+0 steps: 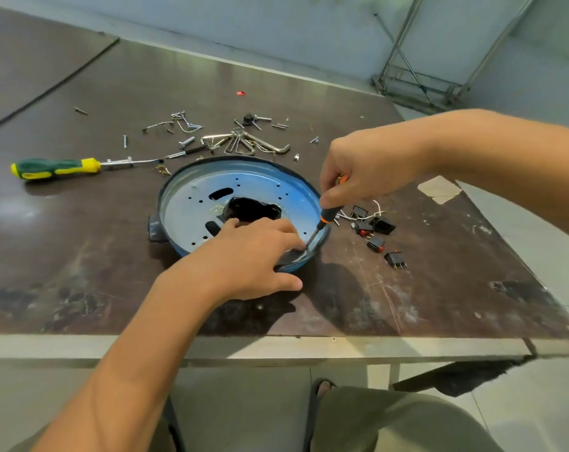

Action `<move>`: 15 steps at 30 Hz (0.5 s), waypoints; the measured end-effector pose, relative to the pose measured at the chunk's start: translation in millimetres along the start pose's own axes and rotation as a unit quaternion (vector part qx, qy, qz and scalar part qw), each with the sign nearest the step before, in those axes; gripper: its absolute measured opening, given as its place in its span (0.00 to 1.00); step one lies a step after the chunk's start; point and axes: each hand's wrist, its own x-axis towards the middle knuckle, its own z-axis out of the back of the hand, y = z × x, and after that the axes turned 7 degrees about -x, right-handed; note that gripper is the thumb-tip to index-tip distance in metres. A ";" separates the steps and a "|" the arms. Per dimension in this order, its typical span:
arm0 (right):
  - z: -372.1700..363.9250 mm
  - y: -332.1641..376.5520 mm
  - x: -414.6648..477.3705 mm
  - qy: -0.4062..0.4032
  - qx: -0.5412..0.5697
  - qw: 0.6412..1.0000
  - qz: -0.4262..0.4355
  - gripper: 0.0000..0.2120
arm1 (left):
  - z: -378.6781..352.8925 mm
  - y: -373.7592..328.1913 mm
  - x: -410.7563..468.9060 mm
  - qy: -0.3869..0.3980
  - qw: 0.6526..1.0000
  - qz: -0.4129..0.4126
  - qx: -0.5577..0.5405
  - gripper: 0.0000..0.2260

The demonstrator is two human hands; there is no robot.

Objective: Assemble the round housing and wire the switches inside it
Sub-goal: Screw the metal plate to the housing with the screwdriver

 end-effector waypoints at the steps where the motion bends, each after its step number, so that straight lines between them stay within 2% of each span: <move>1: 1.4 2.6 -0.4 -0.007 -0.018 0.999 0.027 0.11 | -0.4 0.0 0.6 -0.003 1.000 -0.002 0.002 0.26; 3: 4.4 8.4 -1.1 -0.022 -0.083 0.992 0.094 0.06 | -1.7 1.0 1.5 -0.013 1.000 -0.005 0.006 0.26; 5: 5.9 13.0 -0.8 -0.028 -0.167 0.974 0.153 0.07 | -1.7 1.2 2.2 -0.020 1.000 -0.004 0.006 0.25; 9: 9.5 18.8 4.1 -0.079 -0.275 0.937 0.202 0.07 | 0.3 0.1 4.3 -0.027 0.999 0.001 0.017 0.22; 10: 9.3 19.4 6.5 -0.085 -0.276 0.937 0.196 0.08 | 0.0 0.1 5.1 -0.028 0.999 0.001 0.020 0.22; 12: 7.0 21.2 12.7 -0.060 -0.230 0.960 0.147 0.11 | -1.6 0.7 5.7 -0.031 0.999 0.000 0.024 0.21; 14: 5.4 20.3 20.2 -0.009 -0.113 0.993 0.036 0.14 | -2.0 1.0 6.4 -0.037 0.999 -0.004 0.024 0.21; 15: 4.7 19.0 23.6 0.014 -0.043 0.998 -0.033 0.15 | -2.0 1.1 6.7 -0.038 0.999 -0.006 0.024 0.20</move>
